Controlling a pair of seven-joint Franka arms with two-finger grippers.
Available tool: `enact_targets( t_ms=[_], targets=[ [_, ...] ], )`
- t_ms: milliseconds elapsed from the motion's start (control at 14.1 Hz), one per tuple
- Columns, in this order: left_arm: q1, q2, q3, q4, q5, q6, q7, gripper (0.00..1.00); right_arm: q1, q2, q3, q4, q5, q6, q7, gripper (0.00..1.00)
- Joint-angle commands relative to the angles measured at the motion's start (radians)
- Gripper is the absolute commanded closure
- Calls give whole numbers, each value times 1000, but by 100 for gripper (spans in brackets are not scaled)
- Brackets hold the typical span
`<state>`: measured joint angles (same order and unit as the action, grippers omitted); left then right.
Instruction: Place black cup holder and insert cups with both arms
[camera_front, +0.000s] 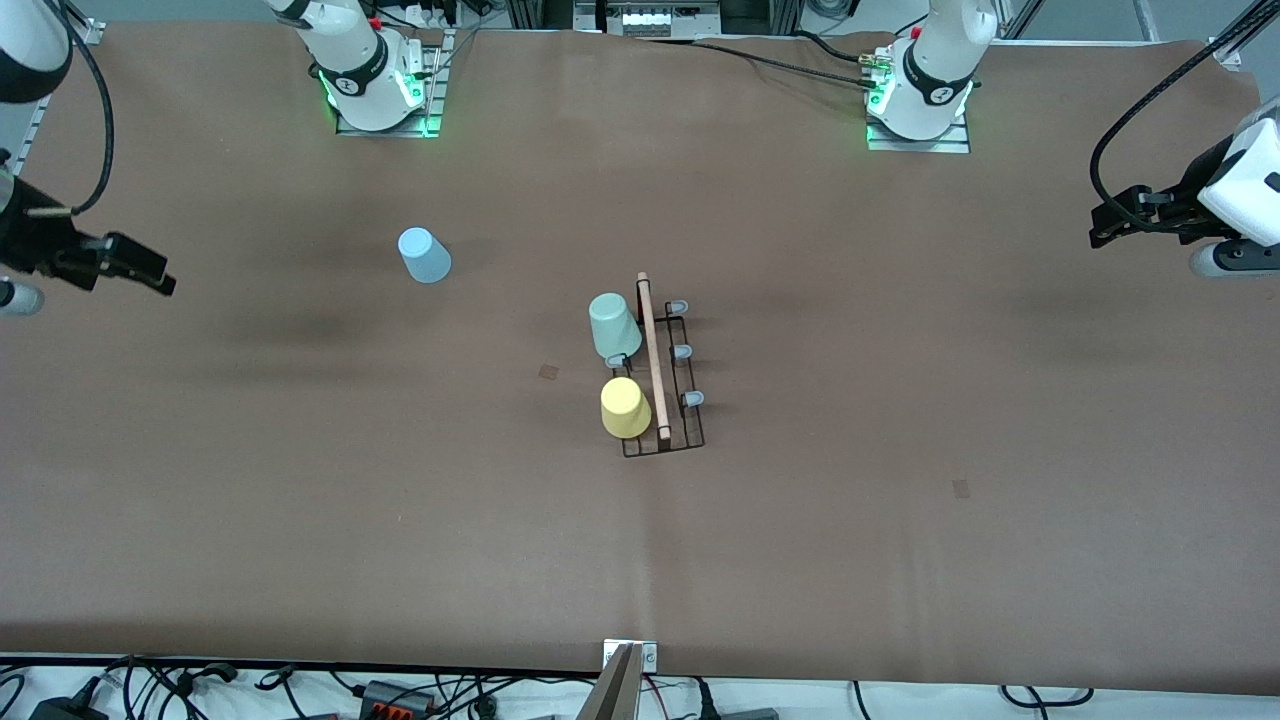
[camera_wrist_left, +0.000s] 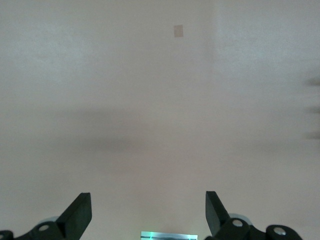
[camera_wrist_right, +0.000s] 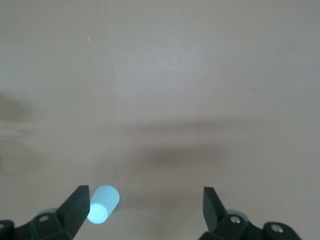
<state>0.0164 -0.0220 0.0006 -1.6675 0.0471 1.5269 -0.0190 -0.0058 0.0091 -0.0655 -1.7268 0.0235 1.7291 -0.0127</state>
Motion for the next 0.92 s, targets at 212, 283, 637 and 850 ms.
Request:
enact_targets(
  t_ms=[212, 283, 637, 850],
  targets=[
    [-3, -1, 1, 8, 4, -4, 14, 0, 4, -17, 4, 29, -17, -16, -13, 0],
    [-3, -1, 1, 9, 3, -4, 13, 0, 7, -23, 4, 29, -16, -20, -12, 0],
    [2, -1, 1, 9, -9, -5, 13, 0, 9, -24, 4, 27, -16, -51, -10, 0],
    [2, -1, 1, 9, -9, -5, 13, 0, 9, -24, 4, 29, -16, -48, -7, 0]
  ],
)
